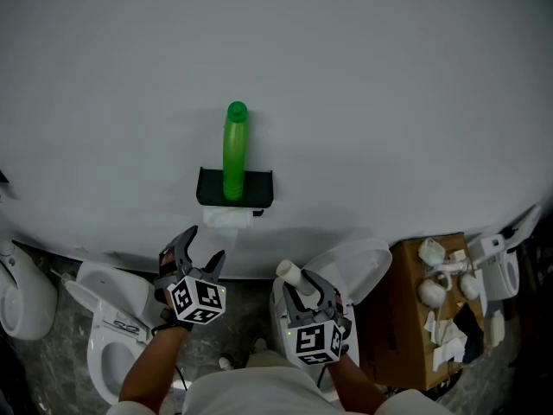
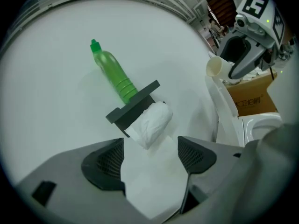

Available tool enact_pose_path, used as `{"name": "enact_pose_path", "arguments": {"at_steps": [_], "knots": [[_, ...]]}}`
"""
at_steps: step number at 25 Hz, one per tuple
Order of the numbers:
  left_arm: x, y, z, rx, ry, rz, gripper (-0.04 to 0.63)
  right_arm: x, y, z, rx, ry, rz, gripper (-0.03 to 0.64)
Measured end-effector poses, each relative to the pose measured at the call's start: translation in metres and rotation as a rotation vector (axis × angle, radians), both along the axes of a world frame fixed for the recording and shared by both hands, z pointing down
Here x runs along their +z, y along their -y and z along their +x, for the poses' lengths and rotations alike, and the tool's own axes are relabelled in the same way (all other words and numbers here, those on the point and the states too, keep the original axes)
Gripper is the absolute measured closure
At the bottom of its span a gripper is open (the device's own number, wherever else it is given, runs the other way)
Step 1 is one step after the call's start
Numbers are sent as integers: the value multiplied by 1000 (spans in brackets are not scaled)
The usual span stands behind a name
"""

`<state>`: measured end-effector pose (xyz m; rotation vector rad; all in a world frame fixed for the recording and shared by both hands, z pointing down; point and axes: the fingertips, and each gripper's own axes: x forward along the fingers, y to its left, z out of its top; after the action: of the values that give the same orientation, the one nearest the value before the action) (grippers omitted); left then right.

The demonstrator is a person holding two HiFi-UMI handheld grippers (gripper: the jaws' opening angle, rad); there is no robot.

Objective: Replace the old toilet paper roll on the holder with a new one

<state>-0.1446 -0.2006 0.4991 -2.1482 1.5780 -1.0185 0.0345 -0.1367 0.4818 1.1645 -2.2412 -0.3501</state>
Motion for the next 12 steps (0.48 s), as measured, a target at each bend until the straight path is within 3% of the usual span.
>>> {"name": "enact_pose_path", "arguments": {"at_steps": [3, 6, 12], "knots": [[-5, -5, -9, -23, -106, 6, 254, -6, -2, -1, -7, 73, -32, 440], [-1, -14, -23, -54, -217, -10, 367, -11, -3, -2, -6, 114, -50, 440], [11, -32, -44, -83, -338, -42, 560, -19, -5, -16, -51, 169, -63, 442]]}}
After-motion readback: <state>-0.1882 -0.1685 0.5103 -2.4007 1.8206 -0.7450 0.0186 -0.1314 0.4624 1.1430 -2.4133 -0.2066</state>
